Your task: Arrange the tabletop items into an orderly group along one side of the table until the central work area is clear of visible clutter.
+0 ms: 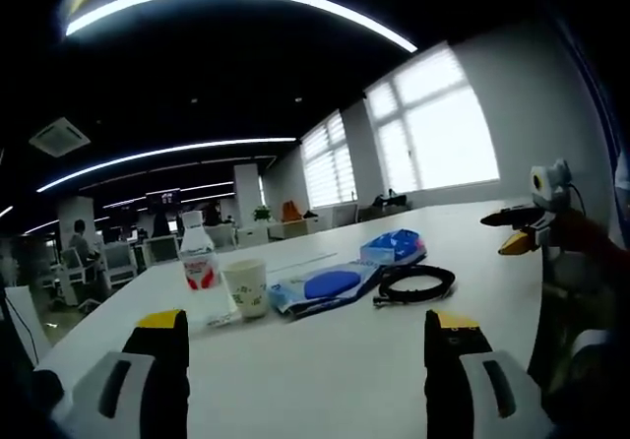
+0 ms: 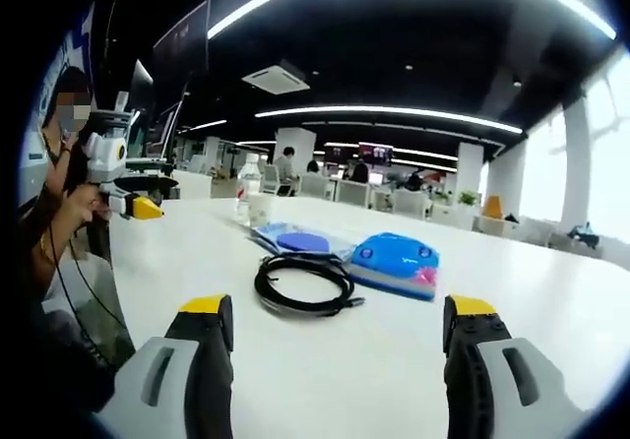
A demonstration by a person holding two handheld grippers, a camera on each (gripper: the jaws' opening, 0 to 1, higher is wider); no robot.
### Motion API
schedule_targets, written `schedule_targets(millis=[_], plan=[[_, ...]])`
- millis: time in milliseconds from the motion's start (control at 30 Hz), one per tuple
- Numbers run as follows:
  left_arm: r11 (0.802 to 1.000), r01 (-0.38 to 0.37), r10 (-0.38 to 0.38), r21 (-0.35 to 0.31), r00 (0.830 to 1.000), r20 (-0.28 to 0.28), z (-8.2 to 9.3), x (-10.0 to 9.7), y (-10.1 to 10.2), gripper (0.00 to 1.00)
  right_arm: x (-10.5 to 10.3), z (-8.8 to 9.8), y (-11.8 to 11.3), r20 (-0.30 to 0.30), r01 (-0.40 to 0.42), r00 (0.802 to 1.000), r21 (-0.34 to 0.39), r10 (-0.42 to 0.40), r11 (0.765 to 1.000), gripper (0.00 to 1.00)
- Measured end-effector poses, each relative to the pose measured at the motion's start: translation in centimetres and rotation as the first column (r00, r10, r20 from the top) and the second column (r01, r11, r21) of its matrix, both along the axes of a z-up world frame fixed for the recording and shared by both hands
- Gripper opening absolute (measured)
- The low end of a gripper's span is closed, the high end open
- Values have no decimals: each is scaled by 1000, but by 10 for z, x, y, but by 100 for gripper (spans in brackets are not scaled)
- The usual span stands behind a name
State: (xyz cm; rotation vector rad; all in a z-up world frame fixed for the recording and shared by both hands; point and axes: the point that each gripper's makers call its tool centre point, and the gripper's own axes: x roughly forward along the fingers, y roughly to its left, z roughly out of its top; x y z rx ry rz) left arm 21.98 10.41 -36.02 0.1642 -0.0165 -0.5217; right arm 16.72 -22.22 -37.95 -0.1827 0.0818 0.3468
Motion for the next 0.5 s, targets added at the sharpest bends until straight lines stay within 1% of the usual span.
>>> schedule_targets(millis=[167,500], plan=[[1000,2,-2,7,1000,-15,-5,-2,1,100,0,1,1,3,0,1000,-4,0,1000,85],[1000,-15,16,10,999,-29,-8,-2,7,98,1,-2,3,-2,-5,1000,-7,5,1000,85]])
